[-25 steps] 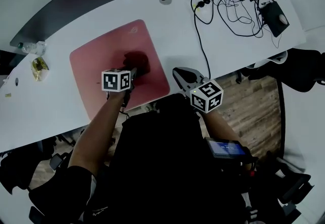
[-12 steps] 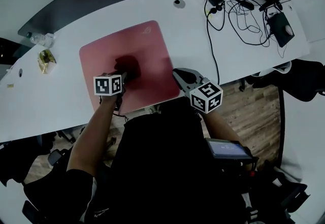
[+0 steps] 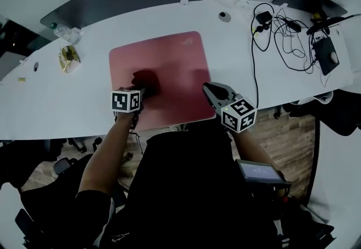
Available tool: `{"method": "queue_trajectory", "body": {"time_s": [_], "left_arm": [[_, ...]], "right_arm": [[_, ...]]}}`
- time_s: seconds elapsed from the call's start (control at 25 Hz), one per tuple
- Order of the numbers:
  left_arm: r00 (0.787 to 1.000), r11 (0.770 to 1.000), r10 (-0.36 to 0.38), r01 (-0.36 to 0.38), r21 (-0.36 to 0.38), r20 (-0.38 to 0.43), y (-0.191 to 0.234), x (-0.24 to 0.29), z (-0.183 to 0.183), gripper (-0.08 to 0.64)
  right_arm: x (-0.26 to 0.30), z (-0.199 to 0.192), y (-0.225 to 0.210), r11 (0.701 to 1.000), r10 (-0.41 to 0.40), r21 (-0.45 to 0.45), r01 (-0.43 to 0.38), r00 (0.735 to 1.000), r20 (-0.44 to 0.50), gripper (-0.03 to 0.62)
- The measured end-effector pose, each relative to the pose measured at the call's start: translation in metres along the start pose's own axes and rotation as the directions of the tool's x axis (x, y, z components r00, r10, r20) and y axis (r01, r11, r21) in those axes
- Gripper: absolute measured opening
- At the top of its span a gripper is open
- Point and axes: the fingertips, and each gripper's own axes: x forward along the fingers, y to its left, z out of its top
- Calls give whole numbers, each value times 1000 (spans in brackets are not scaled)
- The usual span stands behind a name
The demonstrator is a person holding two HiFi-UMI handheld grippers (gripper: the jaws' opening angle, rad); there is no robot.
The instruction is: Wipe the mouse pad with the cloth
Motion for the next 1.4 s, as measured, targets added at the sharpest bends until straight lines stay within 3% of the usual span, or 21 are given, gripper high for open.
{"method": "queue_trajectory", "body": {"time_s": [0.36, 0.72, 0.92, 1.2, 1.4], "left_arm": [[996, 993, 93, -92, -70, 12, 59, -38, -33, 58], [984, 984, 176, -176, -41, 11, 104, -81, -54, 57], [977, 979, 201, -202, 3, 63, 112, -108, -51, 57], [954, 952, 297, -300, 60, 42, 144, -126, -32, 57], [943, 943, 332, -332, 28, 6, 161, -107, -19, 57]], "right_arm": [[12, 4, 9, 999, 22, -23, -23, 1000, -8, 26], [10, 5, 14, 999, 28, -34, -29, 1000, -6, 26], [10, 1, 17, 999, 27, -31, -27, 1000, -7, 26], [6, -3, 21, 1000, 14, -27, -14, 1000, -13, 26], [0, -2, 16, 1000, -16, -17, 16, 1000, -4, 26]]}}
